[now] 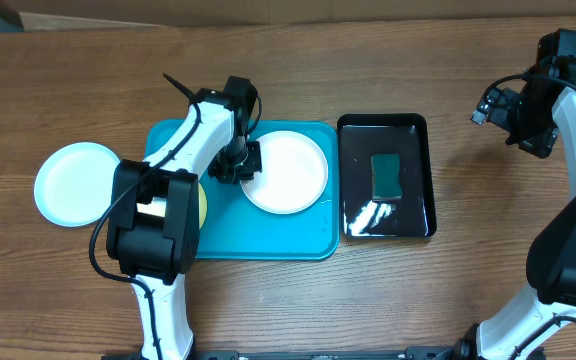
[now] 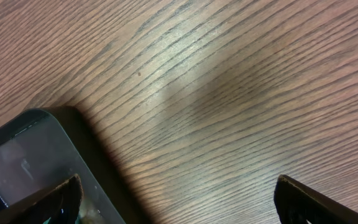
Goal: Clean dirty plates on tray and stack at the side
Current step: 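Put the sponge back in the black tray and raise the right arm, then lift the pink-white plate with the left gripper and swing it left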
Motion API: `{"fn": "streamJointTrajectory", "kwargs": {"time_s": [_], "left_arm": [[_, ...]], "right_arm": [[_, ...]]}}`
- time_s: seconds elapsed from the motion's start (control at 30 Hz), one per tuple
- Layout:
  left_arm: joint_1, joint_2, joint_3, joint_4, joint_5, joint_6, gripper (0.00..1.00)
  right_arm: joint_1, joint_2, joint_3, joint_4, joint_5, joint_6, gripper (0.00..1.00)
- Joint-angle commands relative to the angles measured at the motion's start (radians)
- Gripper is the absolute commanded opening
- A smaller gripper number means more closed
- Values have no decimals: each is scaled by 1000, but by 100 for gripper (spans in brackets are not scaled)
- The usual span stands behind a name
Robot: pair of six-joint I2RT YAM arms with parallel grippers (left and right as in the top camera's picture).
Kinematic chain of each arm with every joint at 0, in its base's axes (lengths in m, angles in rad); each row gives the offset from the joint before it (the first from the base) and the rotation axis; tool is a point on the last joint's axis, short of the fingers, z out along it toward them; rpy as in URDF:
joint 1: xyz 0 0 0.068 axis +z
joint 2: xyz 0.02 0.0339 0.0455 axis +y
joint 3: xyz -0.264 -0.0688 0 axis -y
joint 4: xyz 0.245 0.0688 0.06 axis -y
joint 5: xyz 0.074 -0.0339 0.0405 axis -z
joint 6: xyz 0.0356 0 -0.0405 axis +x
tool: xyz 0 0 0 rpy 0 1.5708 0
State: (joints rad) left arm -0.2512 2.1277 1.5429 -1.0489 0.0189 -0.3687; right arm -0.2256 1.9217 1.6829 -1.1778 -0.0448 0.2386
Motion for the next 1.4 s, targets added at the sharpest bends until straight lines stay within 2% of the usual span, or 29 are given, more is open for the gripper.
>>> {"fn": "streamJointTrajectory", "kwargs": {"time_s": [0.0, 0.07, 0.23, 0.5, 0.77, 1.0, 1.37], "left_arm": [[-6, 5, -42, 15, -18, -21, 17], [-5, 4, -42, 17, -18, -21, 4], [10, 4, 33, -50, -23, 16, 4], [57, 3, 292, -186, -30, 37, 4], [38, 3, 483, -269, -27, 74, 4], [-52, 3, 586, -281, -42, 77, 4], [-296, 3, 627, -280, -323, 52, 4]], "right_arm": [[-1, -7, 5, 5, -2, 4, 100], [-1, -7, 5, 5, -2, 4, 100], [-1, -7, 5, 5, -2, 4, 100], [-1, -7, 5, 5, -1, 4, 100], [-1, -7, 5, 5, -1, 4, 100], [-1, -7, 5, 5, -2, 4, 100], [-1, -7, 5, 5, -2, 4, 100]]}}
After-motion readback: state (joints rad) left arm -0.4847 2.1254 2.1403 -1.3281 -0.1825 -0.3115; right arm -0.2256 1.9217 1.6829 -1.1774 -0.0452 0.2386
